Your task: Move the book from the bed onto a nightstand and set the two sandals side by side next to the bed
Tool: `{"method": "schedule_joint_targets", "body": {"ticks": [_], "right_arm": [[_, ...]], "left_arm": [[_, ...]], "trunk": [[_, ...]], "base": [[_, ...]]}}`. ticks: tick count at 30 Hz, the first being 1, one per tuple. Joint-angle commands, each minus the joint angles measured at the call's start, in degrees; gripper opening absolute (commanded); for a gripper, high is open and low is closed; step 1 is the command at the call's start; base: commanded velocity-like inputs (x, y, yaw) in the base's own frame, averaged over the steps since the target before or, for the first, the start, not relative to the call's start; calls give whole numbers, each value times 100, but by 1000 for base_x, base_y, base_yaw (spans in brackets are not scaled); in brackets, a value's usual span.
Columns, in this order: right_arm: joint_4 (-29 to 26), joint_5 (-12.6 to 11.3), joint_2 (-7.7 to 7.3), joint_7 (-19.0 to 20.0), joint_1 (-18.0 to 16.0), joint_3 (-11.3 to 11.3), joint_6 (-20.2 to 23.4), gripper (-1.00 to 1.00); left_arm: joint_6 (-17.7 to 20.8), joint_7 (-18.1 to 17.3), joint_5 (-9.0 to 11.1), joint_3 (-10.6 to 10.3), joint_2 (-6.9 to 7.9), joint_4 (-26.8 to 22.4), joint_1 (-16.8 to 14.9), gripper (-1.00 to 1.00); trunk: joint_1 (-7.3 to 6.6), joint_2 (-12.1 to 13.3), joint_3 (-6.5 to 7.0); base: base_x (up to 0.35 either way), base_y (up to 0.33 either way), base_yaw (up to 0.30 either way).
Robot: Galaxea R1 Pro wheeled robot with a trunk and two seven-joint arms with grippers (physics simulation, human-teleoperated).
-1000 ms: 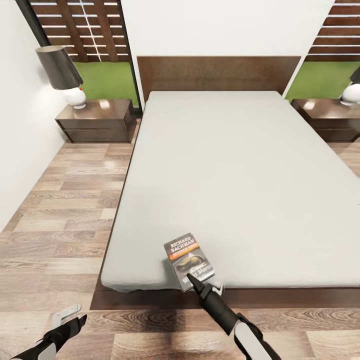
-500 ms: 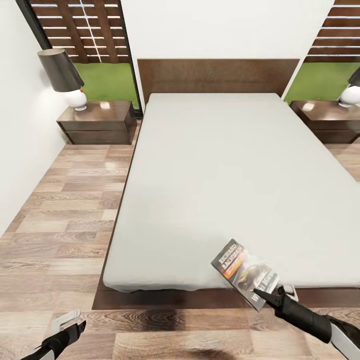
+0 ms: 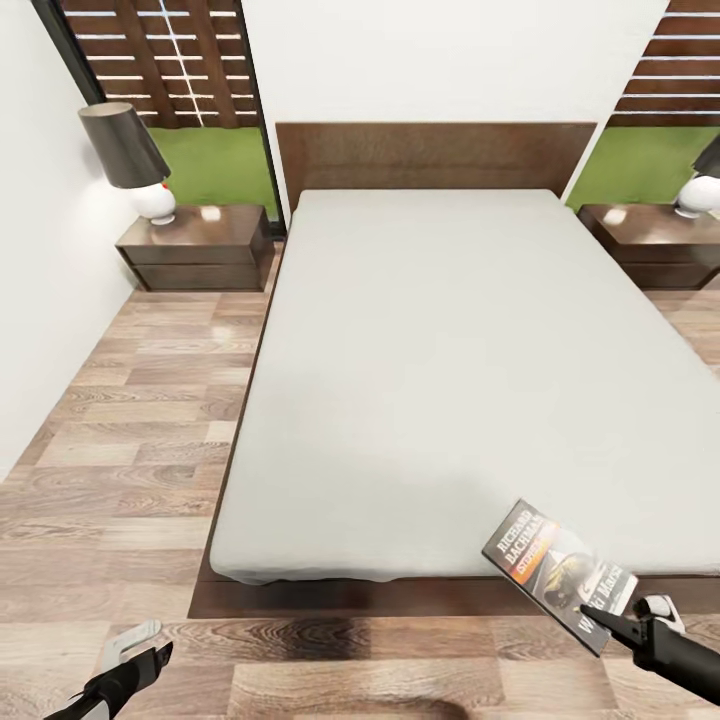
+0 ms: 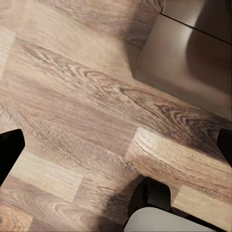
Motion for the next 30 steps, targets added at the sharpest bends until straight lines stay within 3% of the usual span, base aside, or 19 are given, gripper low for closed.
{"method": "schedule_joint_targets", "body": {"ticks": [1,8,18,30], "right_arm": [[38,-55,-19,13,-7,40,62,-100],[207,-27,-60,-14,-7,27,24,-100],[272,-26,-57,-33,-7,19,1,-100],[273,-26,-61,-17,-7,26,-345,-100]], "left_arm": [[-12,-38,11,41,-3,11,-5,100],[-12,-30,11,45,-108,11,-5,100],[-12,-30,11,45,-112,11,-3,100],[-12,-30,11,45,-112,11,0,100]], "trunk": [[-22,39,15],[-176,320,141],[-396,721,321],[-659,1202,536]], "base": [[0,0,0],[0,0,0],[0,0,0],[0,0,0]]}}
